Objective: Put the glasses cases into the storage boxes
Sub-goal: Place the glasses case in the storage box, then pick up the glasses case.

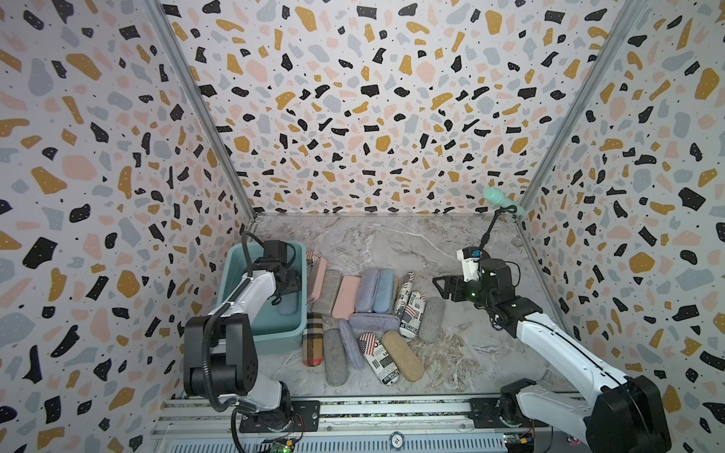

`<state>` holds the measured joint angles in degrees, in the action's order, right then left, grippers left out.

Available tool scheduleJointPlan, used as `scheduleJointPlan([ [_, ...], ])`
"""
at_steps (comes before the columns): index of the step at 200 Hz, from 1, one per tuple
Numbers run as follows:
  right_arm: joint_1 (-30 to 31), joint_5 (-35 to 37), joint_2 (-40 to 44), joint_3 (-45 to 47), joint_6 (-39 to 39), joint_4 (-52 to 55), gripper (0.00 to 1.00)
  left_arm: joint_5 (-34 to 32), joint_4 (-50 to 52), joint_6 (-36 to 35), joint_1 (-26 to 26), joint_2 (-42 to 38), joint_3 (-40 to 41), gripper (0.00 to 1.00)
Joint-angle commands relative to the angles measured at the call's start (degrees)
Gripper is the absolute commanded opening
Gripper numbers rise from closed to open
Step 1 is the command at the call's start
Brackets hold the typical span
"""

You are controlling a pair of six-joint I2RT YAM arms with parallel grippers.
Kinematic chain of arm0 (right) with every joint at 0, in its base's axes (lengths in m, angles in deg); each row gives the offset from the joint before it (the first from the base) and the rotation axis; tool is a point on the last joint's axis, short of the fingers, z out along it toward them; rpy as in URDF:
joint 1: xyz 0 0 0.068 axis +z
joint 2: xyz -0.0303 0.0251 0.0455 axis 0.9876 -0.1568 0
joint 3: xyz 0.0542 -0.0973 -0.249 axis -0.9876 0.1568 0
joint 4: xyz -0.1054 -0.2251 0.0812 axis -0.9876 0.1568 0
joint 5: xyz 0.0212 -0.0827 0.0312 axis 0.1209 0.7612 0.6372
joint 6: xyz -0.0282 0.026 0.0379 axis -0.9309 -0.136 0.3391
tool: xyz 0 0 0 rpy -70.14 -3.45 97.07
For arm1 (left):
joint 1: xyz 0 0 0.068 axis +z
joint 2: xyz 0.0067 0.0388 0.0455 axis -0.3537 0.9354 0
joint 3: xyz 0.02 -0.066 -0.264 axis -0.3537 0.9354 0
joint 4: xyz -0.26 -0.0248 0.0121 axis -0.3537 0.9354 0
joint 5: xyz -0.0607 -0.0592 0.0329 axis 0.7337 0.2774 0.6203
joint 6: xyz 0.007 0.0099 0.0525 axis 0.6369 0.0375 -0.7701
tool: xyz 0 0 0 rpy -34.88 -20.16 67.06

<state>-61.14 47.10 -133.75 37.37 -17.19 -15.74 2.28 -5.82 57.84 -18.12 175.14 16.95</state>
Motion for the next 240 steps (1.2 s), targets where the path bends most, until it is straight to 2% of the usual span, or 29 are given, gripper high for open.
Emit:
scheduleJointPlan([
  [1,-0.3,-0.2,1.4,-1.2,-0.2,0.9,0.8,-0.5,0.5,0.4,-0.2,-3.3,-3.0,0.79],
  [46,0.0,0.0,1.3,-2.4,-0.5,2.3,0.79,-1.2,2.9,1.6,-0.2,-9.3,-11.3,0.75],
  [75,1.5,3.0,1.1,-3.1,-0.6,3.4,0.79,2.7,2.0,3.4,-0.2,-11.8,-15.8,0.66],
  [88,2.2,5.3,0.9,-3.6,-0.3,4.0,0.8,6.6,-0.8,5.1,-0.3,-13.3,-16.4,0.59],
  [100,2.5,7.3,1.1,-3.8,0.8,4.1,0.83,10.8,-4.1,6.6,-1.0,-14.6,-16.5,0.57],
  [117,2.8,12.2,2.4,-2.9,4.1,3.0,0.86,11.9,-9.5,8.8,-3.1,-16.5,-16.0,0.55],
  [126,2.8,12.1,3.6,-1.7,3.7,1.4,0.87,11.7,-12.9,11.4,-4.3,-17.4,-15.2,0.53],
  [134,2.8,11.4,4.6,-0.9,3.6,0.6,0.86,14.1,-16.0,14.6,-4.7,-17.5,-14.5,0.52],
  [143,2.8,9.5,5.3,-0.7,3.0,0.5,0.86,18.0,-18.0,17.6,-5.1,-16.4,-14.7,0.52],
  [150,2.8,7.3,5.4,-0.6,2.6,0.6,0.81,18.9,-18.0,18.5,-6.0,-14.7,-15.8,0.52],
  [164,2.8,4.8,3.6,-1.5,3.1,2.1,0.72,16.1,-13.0,15.4,-10.4,-9.8,-20.9,0.52],
  [183,3.5,4.1,-0.7,-4.6,2.3,7.3,0.67,12.4,-9.5,12.3,-18.4,-3.4,-24.9,0.55],
  [198,5.2,5.9,-1.7,-5.5,1.9,8.9,0.67,10.0,-6.1,8.7,-25.0,1.4,-28.2,0.59],
  [209,6.3,7.8,-1.8,-5.7,1.8,9.3,0.68,8.8,-3.5,6.8,-28.1,4.6,-29.5,0.62],
  [240,8.0,9.0,-3.3,-7.0,2.2,11.5,0.71,10.0,-5.5,7.3,-30.2,7.5,-23.9,0.64],
])
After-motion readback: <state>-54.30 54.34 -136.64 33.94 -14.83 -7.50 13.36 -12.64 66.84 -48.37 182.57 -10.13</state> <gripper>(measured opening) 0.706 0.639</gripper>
